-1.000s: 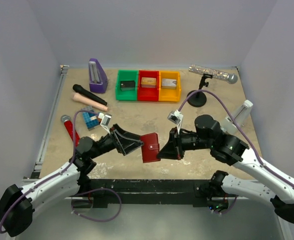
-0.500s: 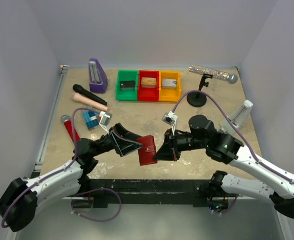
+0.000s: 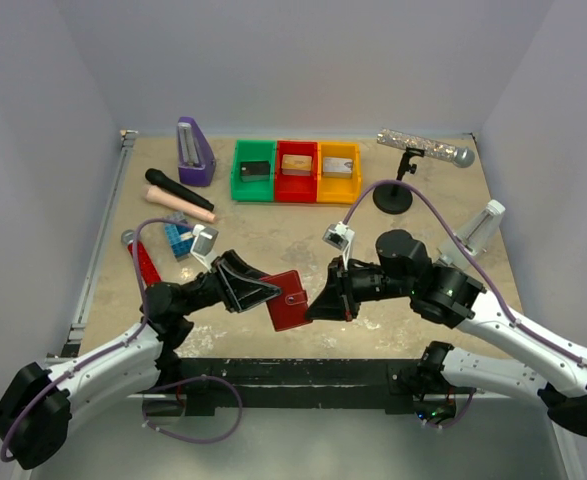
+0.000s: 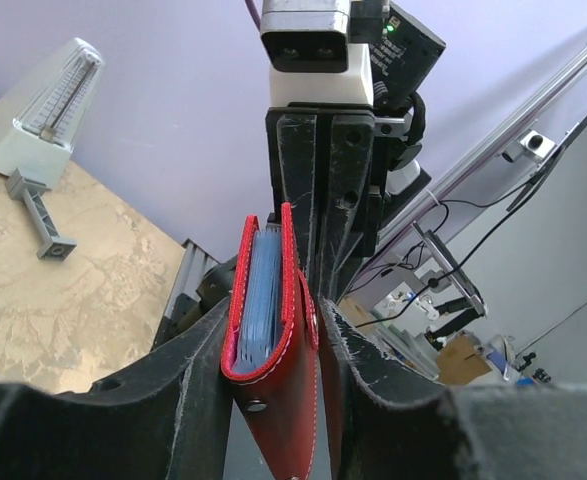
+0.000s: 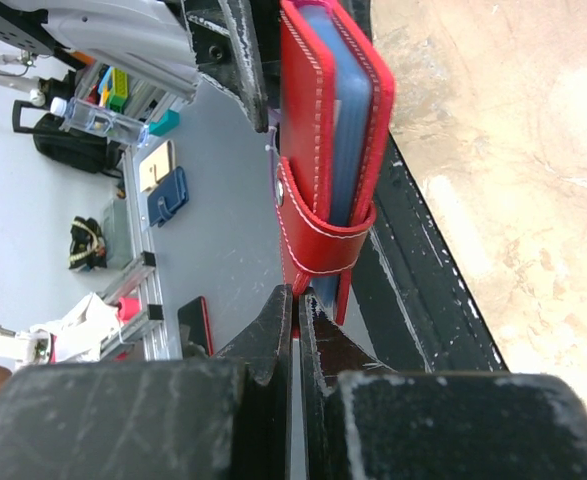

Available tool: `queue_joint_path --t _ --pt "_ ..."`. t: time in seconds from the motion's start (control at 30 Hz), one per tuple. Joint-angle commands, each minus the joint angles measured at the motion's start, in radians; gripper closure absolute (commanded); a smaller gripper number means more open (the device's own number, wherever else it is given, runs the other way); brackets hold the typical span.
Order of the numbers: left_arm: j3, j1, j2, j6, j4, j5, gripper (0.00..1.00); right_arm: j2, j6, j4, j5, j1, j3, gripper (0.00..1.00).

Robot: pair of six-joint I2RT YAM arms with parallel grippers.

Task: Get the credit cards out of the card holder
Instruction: Open the card holder.

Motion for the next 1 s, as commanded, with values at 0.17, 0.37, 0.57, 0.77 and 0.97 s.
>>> queue_joint_path --t 0.17,0.37,0.57,0.77,0.97 --pt "-0.005 0.0 -0.022 0.02 0.028 0.018 0.67 0.008 -0.01 0.043 0.039 0.003 0.026 1.0" --pt "0.004 0.0 -0.027 0.042 -0.015 0.03 0.83 0.003 -0.009 0.027 0.051 0.001 0.029 1.0" --pt "0.013 0.0 -0.03 0.048 -0.031 0.042 1.0 -0.028 0.001 0.035 0.064 0.001 0.017 0.67" --pt "0.033 0.0 -0.058 0.08 -0.155 0.016 1.0 -0.063 -0.01 -0.029 0.116 0.003 0.058 0.33" --pt "0.108 0.0 -0.099 0.176 -0.491 -0.077 1.0 -0.103 -0.053 -0.162 0.229 0.004 0.127 0.3"
